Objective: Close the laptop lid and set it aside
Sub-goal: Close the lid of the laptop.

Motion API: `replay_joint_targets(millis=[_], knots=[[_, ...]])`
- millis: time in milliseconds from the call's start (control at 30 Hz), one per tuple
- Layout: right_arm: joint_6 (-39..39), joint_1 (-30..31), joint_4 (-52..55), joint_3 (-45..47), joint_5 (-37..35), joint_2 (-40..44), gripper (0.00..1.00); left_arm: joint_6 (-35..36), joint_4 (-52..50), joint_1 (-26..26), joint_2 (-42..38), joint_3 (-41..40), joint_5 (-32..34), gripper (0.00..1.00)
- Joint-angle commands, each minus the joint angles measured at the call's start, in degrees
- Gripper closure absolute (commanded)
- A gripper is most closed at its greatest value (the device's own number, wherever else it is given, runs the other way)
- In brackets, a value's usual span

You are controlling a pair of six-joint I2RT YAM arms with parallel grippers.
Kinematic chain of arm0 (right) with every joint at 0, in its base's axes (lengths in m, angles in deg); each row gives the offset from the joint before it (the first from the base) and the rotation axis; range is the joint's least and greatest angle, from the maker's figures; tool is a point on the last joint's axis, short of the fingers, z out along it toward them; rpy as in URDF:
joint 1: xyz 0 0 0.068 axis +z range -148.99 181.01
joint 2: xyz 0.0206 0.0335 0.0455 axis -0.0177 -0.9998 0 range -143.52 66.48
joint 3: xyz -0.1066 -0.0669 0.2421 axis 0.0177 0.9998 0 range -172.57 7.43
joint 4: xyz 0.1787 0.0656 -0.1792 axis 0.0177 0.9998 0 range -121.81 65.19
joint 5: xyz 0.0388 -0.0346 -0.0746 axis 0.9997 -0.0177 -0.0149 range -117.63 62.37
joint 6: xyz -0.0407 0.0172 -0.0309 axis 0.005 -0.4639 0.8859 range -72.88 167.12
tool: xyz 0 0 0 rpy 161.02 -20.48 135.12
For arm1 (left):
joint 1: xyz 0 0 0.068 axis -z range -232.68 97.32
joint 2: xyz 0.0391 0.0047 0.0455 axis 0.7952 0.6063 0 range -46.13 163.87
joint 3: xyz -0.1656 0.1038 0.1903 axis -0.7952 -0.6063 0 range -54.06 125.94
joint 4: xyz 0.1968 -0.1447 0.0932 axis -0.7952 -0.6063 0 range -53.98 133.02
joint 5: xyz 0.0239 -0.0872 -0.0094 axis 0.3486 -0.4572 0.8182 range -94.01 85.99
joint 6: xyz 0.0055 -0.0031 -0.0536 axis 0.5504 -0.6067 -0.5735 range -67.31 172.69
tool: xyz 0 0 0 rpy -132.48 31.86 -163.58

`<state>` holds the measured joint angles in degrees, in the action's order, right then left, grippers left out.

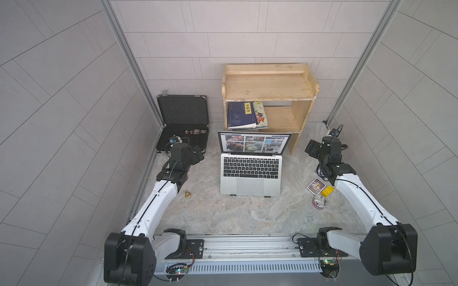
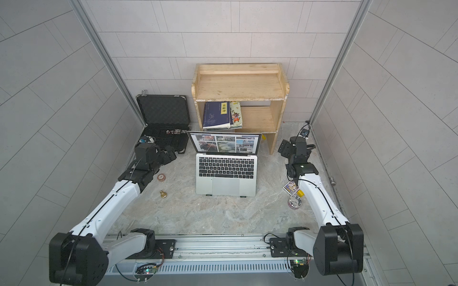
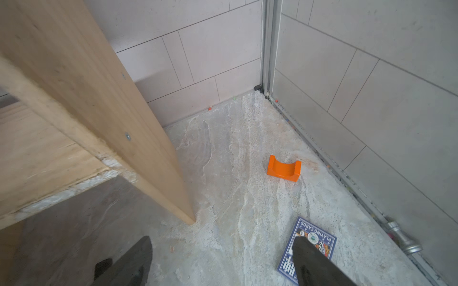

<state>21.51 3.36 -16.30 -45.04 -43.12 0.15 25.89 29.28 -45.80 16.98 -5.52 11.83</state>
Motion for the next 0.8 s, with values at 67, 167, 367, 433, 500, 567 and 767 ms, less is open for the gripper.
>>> replay_joint_targets(millis=[67, 167, 367, 433, 500, 567, 767], knots=[[-7.72, 0.34, 14.83, -5.17, 2.62, 6.52, 0.09, -10.32, -16.67, -0.03, -4.4, 12.58, -3.94, 0.0], [-9.74, 0.34, 18.3, -9.12, 5.08, 9.43, 0.08, -12.17, -22.3, -0.03, -4.92, 19.66, -7.19, 0.0], [-14.74, 0.33, 24.66, -19.11, 16.03, 10.59, 0.02, -16.09, -28.65, -0.04, -3.34, 33.74, -16.86, 0.0], [-16.52, 0.4, 25.25, -21.5, 19.74, 10.58, 0.0, -17.51, -29.46, -0.03, -2.32, 36.42, -19.45, 0.0], [-17.84, 0.76, 25.57, -23.45, 22.72, 10.47, 0.0, -18.85, -30.0, -0.06, -0.89, 38.13, -22.21, 0.0], [-18.53, 1.63, 25.92, -24.87, 24.57, 10.19, 0.0, -19.77, -30.26, -0.1, 0.75, 39.7, -25.17, 0.0], [-18.25, 5.48, 27.3, -28.16, 26.48, 8.4, 0.0, -19.54, -30.51, 1.05, 5.29, 43.44, -28.71, 0.0]])
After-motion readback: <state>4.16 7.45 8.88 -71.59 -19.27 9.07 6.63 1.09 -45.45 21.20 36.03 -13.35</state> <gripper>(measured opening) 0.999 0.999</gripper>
